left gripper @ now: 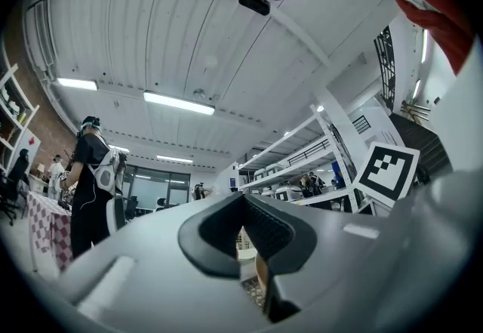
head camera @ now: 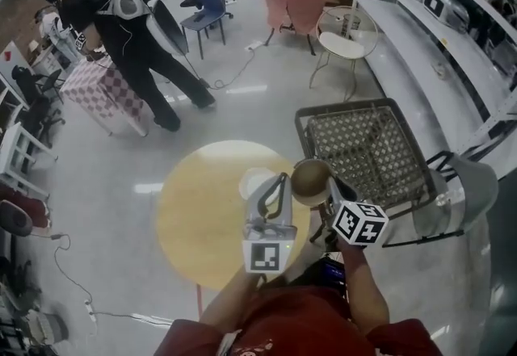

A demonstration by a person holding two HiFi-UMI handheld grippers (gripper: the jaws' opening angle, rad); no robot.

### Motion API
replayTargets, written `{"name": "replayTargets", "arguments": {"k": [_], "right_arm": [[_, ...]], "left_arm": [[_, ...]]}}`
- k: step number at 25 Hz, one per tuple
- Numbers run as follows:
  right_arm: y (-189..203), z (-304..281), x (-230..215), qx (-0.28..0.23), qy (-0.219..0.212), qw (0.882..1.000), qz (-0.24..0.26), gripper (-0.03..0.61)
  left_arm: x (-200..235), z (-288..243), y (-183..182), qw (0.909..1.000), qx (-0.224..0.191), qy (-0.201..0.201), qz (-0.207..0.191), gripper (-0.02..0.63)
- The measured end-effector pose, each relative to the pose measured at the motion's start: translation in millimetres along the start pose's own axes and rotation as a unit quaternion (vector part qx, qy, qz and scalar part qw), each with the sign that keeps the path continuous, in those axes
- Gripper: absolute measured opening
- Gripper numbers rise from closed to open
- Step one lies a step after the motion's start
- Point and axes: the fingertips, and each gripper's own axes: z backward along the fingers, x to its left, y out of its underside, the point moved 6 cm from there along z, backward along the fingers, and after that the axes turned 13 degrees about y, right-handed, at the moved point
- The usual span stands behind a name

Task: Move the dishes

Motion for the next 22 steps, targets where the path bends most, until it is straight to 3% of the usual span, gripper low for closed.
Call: {"name": "replayTargets", "arguments": {"k": [3, 4, 9, 10, 12, 13, 16, 22], "right_arm": [[-7.5, 3.7, -20.7, -0.006, 0.020, 1.000, -0.008, 0.018], [-9.4, 4.3, -27.7, -0.008, 0.026, 1.000, -0.011, 0.018], [-14.4, 9.6, -62.7, -0.012, 0.060, 0.998, -0.028, 0.018], [-15.3, 10.4, -70.4, -0.012, 0.067, 0.997, -0.032, 0.018], [-17.1, 10.9, -84.7, -0.011, 0.078, 0.996, -0.038, 0.018], [-17.8, 10.4, -90.6, -0.011, 0.083, 0.996, -0.040, 0.018], [-17.7, 7.4, -105.5, -0.009, 0.096, 0.994, -0.048, 0.018], [-13.5, -2.6, -141.0, 0.006, 0.118, 0.991, -0.062, 0.018]], "left_arm": [[-11.3, -11.4, 4.1, 0.9947, 0.054, 0.050, -0.072, 0.008], [-14.7, -15.3, 6.2, 0.9934, 0.061, 0.058, -0.078, 0.008], [-29.4, -34.7, 11.5, 0.9992, 0.008, 0.036, 0.017, 0.008], [-33.2, -38.3, 13.1, 0.9988, 0.018, 0.046, 0.006, 0.008], [-40.6, -45.8, 17.1, 0.9938, 0.055, 0.082, -0.052, 0.008], [-43.5, -49.9, 18.2, 0.9937, 0.053, 0.085, -0.051, 0.008], [-50.4, -62.2, 19.6, 0.9979, 0.003, 0.060, 0.025, 0.008], [-68.2, -89.6, 29.8, 0.9964, 0.015, 0.073, 0.041, 0.008]]}}
